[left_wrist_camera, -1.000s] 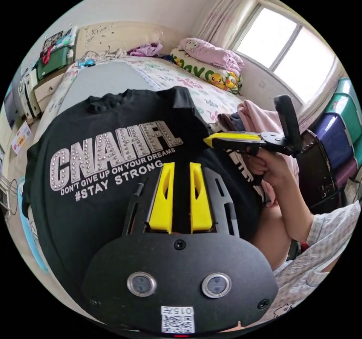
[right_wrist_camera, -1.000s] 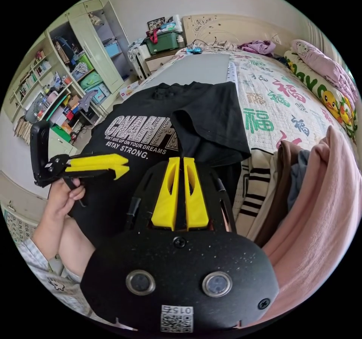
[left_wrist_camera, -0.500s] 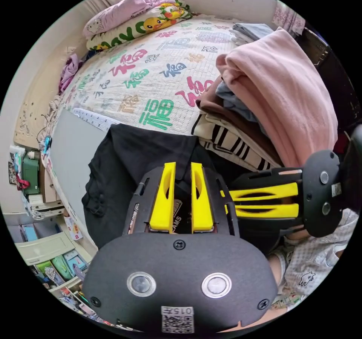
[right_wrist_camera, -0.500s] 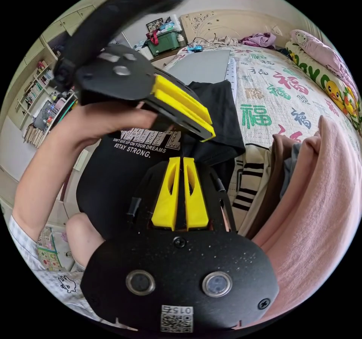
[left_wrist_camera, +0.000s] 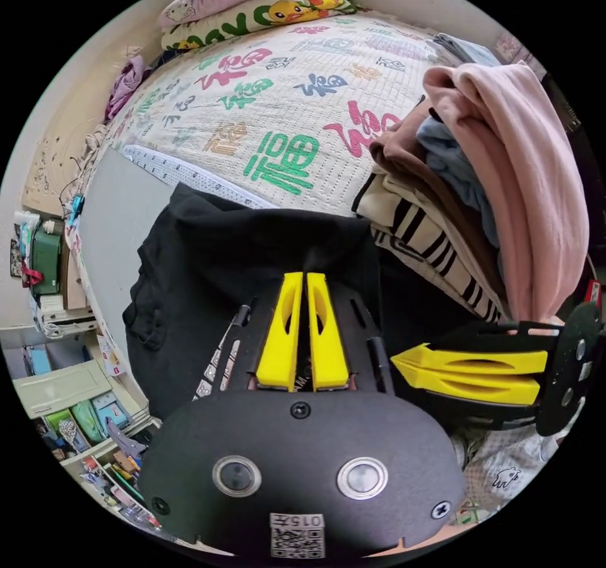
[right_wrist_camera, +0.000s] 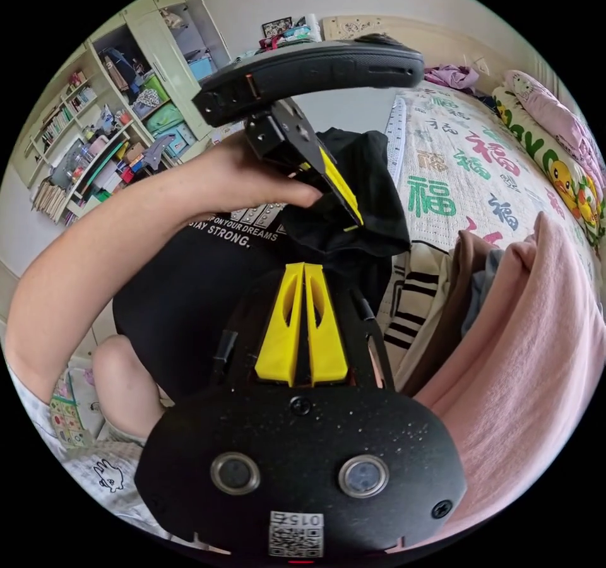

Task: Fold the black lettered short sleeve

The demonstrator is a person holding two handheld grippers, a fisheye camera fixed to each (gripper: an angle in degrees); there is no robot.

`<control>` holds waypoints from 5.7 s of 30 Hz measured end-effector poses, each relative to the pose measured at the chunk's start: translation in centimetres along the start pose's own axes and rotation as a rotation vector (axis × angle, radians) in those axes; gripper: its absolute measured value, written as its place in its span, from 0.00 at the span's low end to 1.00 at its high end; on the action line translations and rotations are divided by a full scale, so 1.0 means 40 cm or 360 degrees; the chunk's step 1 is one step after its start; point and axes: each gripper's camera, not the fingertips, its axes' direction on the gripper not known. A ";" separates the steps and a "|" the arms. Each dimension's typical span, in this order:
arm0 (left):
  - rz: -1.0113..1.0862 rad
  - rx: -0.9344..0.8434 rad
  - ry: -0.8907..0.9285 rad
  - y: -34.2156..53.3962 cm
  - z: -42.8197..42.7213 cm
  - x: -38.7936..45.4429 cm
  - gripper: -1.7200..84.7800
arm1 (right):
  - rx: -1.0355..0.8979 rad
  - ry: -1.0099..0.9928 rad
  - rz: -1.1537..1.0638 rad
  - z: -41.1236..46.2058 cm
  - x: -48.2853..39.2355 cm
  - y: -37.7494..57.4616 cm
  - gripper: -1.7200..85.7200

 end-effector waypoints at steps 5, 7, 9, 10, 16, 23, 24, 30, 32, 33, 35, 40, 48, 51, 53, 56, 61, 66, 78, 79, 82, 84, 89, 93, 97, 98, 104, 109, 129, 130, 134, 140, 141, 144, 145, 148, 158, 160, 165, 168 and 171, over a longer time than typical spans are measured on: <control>-0.0222 0.0308 0.0001 0.117 -0.078 -0.073 0.02 | 0.0030 0.0177 0.0042 -0.028 0.036 0.013 0.08; -0.0347 0.0439 -0.0049 0.192 -0.111 -0.112 0.02 | 0.0031 0.0151 0.0071 -0.038 0.068 0.022 0.09; -0.0504 0.0522 -0.0128 0.296 -0.129 -0.168 0.02 | 0.0044 0.0034 0.0071 -0.046 0.086 0.025 0.10; -0.0538 0.0526 -0.0145 0.320 -0.127 -0.181 0.02 | 0.0061 -0.0055 0.0065 -0.050 0.092 0.025 0.11; -0.0738 0.0453 -0.0109 0.483 -0.033 -0.273 0.02 | 0.0066 -0.0323 -0.0044 -0.034 0.057 -0.003 0.12; -0.0758 0.0417 -0.0040 0.523 0.055 -0.312 0.02 | -0.0200 -0.0050 -0.0223 0.090 -0.030 -0.040 0.09; -0.0746 0.0410 -0.0038 0.525 0.061 -0.317 0.02 | -0.0168 0.0012 -0.0246 0.091 -0.038 -0.041 0.07; -0.0709 0.0370 0.0035 0.567 0.071 -0.355 0.06 | -0.0166 -0.0072 -0.0318 0.055 -0.036 -0.045 0.02; -0.0680 0.0331 0.0038 0.588 0.075 -0.367 0.08 | -0.0188 -0.0127 -0.0347 0.053 -0.017 -0.036 0.03; -0.0671 0.0318 0.0053 0.604 0.073 -0.378 0.08 | -0.0187 -0.0153 -0.0351 0.052 -0.010 -0.034 0.03; -0.0666 0.0286 0.0075 0.626 0.067 -0.399 0.08 | -0.0198 -0.0246 -0.0354 0.046 0.022 -0.028 0.04; -0.0638 0.0317 0.0211 0.649 0.029 -0.474 0.10 | 0.0092 -0.0108 0.0091 0.020 0.204 -0.023 0.10; -0.0881 0.0668 0.0405 0.429 0.023 -0.587 0.12 | 0.0094 0.0291 0.0118 0.176 0.167 -0.077 0.13; -0.0961 0.0685 0.0495 0.358 0.065 -0.610 0.12 | 0.0085 0.0294 0.0089 0.224 0.162 -0.089 0.12; -0.0968 0.0689 0.0536 0.324 0.083 -0.615 0.11 | 0.0095 0.0246 0.0091 0.236 0.167 -0.093 0.10; -0.0939 0.0632 0.0532 0.274 0.101 -0.615 0.07 | 0.0089 0.0185 0.0099 0.273 0.181 -0.102 0.06; -0.0982 0.0675 0.0473 0.241 0.082 -0.619 0.02 | 0.0075 0.0287 0.0149 0.313 0.186 -0.115 0.04; -0.0966 0.0715 0.0470 0.252 0.044 -0.595 0.02 | 0.0064 0.0322 0.0128 0.355 0.185 -0.123 0.06; -0.0979 0.0791 0.0343 0.938 -0.113 -0.321 0.09 | 0.0138 0.0423 0.0177 0.371 0.160 -0.133 0.09; -0.0997 0.0810 0.0370 0.969 -0.111 -0.307 0.09 | 0.0150 0.0415 0.0154 0.371 0.143 -0.131 0.09; -0.1131 0.0876 0.0422 1.078 -0.095 -0.248 0.09 | 0.0156 0.0269 0.0069 0.384 0.103 -0.129 0.10; -0.1113 0.0859 0.0387 1.091 -0.107 -0.230 0.09 | 0.0118 0.0148 -0.0017 0.402 0.076 -0.135 0.11; -0.0967 0.0727 0.0348 1.045 -0.092 -0.194 0.09 | -0.0053 0.0031 -0.0199 0.491 0.006 -0.166 0.13; -0.0841 0.0580 0.0397 1.009 -0.066 -0.157 0.05 | -0.0221 0.0272 -0.0302 0.610 -0.022 -0.194 0.10; -0.0916 0.0606 0.0400 1.020 -0.077 -0.134 0.02 | -0.0229 0.0334 -0.0223 0.633 -0.042 -0.224 0.07; -0.0966 0.0643 0.0449 1.026 -0.091 -0.132 0.01 | -0.0159 0.0361 -0.0154 0.620 -0.064 -0.228 0.05; -0.1507 0.0940 0.0164 1.062 -0.246 -0.031 0.02 | 0.0192 0.0582 0.0411 0.583 -0.238 -0.183 0.02; -0.1379 0.0881 0.0118 1.057 -0.277 0.168 0.02 | 0.0317 0.0535 0.0691 0.620 -0.334 -0.120 0.01; -0.1483 0.1200 0.0477 1.220 -0.181 0.244 0.01 | 0.0141 0.0895 0.0778 1.000 -0.480 -0.195 0.01; -0.1493 0.1203 0.0470 1.227 -0.182 0.242 0.01 | 0.0124 0.0954 0.0813 1.026 -0.483 -0.205 0.01; -0.1452 0.1309 0.0547 1.267 -0.180 0.229 0.01 | 0.0109 0.1069 0.0748 1.103 -0.502 -0.246 0.02; -0.1584 0.1263 0.0856 1.319 -0.123 0.142 0.01 | 0.0076 0.0873 0.0697 1.187 -0.486 -0.291 0.02; -0.1603 0.1259 0.0932 1.324 -0.110 0.131 0.01 | 0.0041 0.0905 0.0634 1.203 -0.486 -0.301 0.02; -0.1607 0.1233 0.1052 1.329 -0.091 0.115 0.01 | 0.0002 0.0949 0.0489 1.237 -0.486 -0.313 0.02; -0.1614 0.1227 0.1039 1.332 -0.092 0.113 0.01 | 0.0047 0.0947 0.0535 1.245 -0.481 -0.309 0.02; -0.1601 0.1222 0.1057 1.338 -0.091 0.101 0.01 | 0.0061 0.0939 0.0516 1.266 -0.469 -0.311 0.02; -0.1710 0.1208 0.1252 1.377 -0.055 0.054 0.01 | -0.0057 0.1066 0.0348 1.353 -0.470 -0.358 0.02; -0.1735 0.1216 0.1286 1.387 -0.049 0.045 0.01 | -0.0090 0.1098 0.0329 1.369 -0.474 -0.370 0.02; -0.1818 0.1211 0.1368 1.411 -0.025 0.019 0.01 | -0.0187 0.1224 0.0244 1.421 -0.489 -0.403 0.01; -0.1855 0.1210 0.1421 1.423 -0.010 0.009 0.01 | -0.0272 0.1321 0.0150 1.458 -0.504 -0.424 0.01; -0.1860 0.1222 0.1451 1.433 -0.003 0.000 0.01 | -0.0330 0.1403 0.0100 1.485 -0.514 -0.440 0.01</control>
